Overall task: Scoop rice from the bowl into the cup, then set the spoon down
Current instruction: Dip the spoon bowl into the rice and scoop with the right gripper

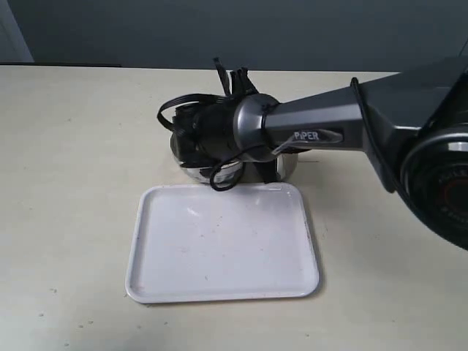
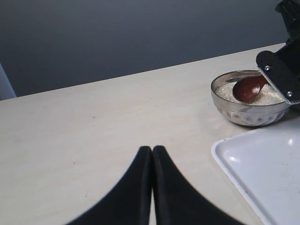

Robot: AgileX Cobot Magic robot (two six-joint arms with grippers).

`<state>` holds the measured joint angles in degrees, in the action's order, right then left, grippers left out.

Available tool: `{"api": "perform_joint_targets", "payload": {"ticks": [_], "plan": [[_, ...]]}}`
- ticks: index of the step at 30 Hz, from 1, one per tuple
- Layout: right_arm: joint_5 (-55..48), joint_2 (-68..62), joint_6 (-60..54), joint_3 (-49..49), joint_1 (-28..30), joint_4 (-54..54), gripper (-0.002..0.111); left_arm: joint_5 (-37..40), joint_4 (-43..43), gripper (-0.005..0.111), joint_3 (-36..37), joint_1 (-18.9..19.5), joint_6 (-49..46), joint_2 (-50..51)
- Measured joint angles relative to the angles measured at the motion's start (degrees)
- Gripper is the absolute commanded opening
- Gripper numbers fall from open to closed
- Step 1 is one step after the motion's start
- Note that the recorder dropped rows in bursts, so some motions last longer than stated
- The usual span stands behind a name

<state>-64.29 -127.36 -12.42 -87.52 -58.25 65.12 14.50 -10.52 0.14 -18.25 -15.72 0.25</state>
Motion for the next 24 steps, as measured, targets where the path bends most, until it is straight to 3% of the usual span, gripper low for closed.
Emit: {"api": "perform_joint_targets", "payload": {"ticks": [24], "plan": [[4.42, -3.27, 2.31, -3.27, 0.77, 2.39, -0.001, 0.0, 0.0, 0.001, 0.0, 0.0, 0.0, 0.0]]}}
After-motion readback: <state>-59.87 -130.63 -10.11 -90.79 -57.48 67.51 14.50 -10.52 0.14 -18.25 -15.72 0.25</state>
